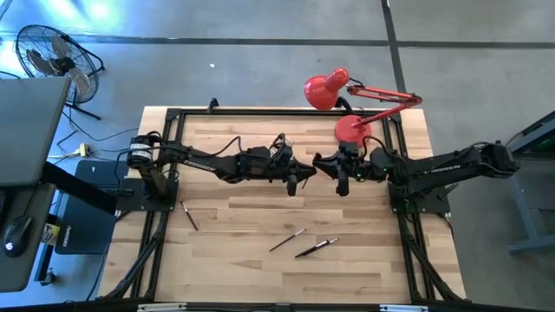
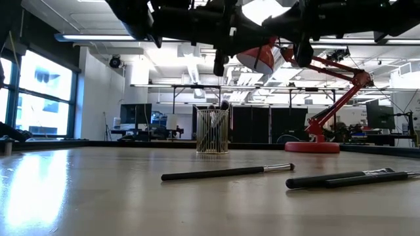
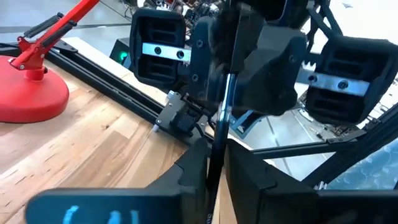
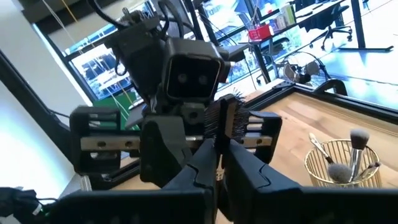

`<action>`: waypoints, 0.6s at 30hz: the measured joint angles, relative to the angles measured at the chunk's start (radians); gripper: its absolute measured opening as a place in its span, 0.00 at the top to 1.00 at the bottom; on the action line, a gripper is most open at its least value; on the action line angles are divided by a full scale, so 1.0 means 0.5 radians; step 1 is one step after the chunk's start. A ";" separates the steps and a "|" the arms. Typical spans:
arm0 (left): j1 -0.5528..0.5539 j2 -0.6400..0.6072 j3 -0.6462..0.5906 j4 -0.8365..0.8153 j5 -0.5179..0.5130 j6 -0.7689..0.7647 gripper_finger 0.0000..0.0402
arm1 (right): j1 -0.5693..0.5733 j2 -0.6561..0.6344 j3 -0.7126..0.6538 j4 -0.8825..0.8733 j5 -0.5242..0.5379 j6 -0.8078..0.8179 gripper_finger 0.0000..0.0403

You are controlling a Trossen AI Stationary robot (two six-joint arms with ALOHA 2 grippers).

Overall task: Pick & Place Makeup Brushes
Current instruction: Put the eye groomer brush into the makeup brush holder

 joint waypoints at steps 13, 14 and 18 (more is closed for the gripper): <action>0.027 -0.036 -0.002 -0.251 0.067 0.148 0.81 | -0.001 0.001 0.000 -0.020 -0.008 -0.028 0.97; 0.040 -0.062 -0.003 -0.289 0.097 0.162 0.81 | -0.001 0.001 -0.001 -0.020 -0.008 -0.028 0.97; 0.104 -0.101 0.002 -0.447 0.213 0.172 0.81 | -0.001 0.002 -0.002 -0.036 0.014 -0.033 0.97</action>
